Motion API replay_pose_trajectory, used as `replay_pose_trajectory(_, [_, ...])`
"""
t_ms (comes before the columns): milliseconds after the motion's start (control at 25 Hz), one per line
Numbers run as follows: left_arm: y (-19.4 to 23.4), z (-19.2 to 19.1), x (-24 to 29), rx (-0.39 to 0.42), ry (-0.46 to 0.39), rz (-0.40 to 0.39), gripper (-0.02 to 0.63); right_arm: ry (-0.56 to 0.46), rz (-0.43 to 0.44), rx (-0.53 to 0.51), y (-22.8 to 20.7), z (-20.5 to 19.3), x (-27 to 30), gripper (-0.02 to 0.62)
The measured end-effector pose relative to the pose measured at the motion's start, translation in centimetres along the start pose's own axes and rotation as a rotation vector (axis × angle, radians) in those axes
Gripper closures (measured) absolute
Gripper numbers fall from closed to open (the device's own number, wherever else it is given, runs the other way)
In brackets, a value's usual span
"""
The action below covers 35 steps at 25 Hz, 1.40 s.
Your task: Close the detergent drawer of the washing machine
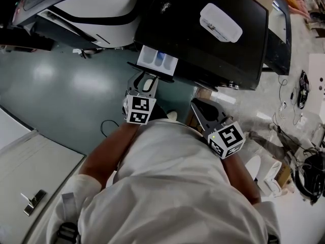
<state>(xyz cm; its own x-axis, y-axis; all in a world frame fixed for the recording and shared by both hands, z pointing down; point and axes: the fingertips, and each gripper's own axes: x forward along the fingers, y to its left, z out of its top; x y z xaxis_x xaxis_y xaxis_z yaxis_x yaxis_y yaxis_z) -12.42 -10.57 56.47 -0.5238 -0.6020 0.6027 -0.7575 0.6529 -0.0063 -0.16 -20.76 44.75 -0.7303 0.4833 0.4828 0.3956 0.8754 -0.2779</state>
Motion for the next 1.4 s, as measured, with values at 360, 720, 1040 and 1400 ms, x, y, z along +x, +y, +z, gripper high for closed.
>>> replay_pose_trajectory(360, [0.4, 0.8, 1.0, 0.016, -0.002, -0.007, 0.423, 0.006, -0.017, 0.004, -0.9, 1.0, 1.0, 0.571])
replay_pose_trajectory(720, [0.7, 1.3, 1.8, 0.022, 0.003, -0.032, 0.423, -0.002, -0.039, 0.015, -1.4, 2.0, 1.9, 0.571])
replay_pose_trajectory(1040, [0.9, 2.3, 2.7, 0.034, 0.005, -0.061, 0.423, -0.018, -0.075, 0.018, -2.1, 2.9, 2.3, 0.571])
replay_pose_trajectory(1400, [1.4, 3.1, 3.9, 0.051, 0.001, -0.091, 0.423, -0.019, -0.129, 0.058, -2.8, 3.8, 2.5, 0.571])
